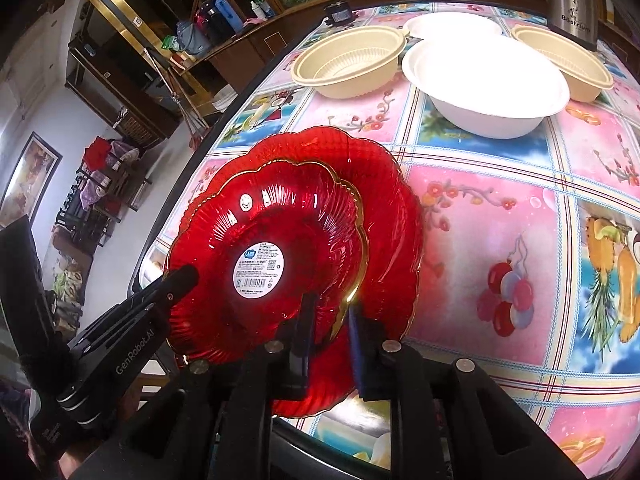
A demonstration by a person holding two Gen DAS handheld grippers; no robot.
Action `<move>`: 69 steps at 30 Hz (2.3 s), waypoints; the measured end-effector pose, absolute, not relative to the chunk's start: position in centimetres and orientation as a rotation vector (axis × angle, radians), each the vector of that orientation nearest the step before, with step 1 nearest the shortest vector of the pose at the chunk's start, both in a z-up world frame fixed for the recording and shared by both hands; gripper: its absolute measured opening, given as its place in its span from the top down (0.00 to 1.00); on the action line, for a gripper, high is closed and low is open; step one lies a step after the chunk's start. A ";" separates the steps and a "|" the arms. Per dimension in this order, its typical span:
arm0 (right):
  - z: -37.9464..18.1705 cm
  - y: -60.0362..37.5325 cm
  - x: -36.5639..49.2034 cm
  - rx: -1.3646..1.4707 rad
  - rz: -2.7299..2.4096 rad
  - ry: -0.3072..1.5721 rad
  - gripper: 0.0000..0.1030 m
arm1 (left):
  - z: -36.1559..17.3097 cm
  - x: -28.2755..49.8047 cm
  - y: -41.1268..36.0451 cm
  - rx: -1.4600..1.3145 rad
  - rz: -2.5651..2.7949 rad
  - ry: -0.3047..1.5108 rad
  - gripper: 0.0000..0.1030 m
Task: Organize plates and bowls
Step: 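Carry the small red plate over the large red plate and lower it in, then open both grippers and withdraw from the stacked red plates, then grasp the rim of the large white foam plate with both grippers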
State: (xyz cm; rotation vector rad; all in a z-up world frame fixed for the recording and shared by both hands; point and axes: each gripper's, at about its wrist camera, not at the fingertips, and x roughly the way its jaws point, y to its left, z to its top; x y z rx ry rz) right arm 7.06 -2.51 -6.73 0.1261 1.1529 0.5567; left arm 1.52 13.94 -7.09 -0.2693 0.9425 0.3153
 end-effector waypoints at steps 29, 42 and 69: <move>-5.2 -3.2 6.6 0.207 0.614 1.177 0.43 | -3.9 0.0 14.5 -0.396 0.310 0.894 0.27; -2.2 -9.0 6.7 0.343 0.563 1.026 0.36 | -1.8 3.5 9.7 -0.271 0.191 0.875 0.21; -5.2 -20.1 22.3 0.615 0.305 1.092 0.18 | -4.3 21.2 2.5 -0.252 0.141 1.065 0.21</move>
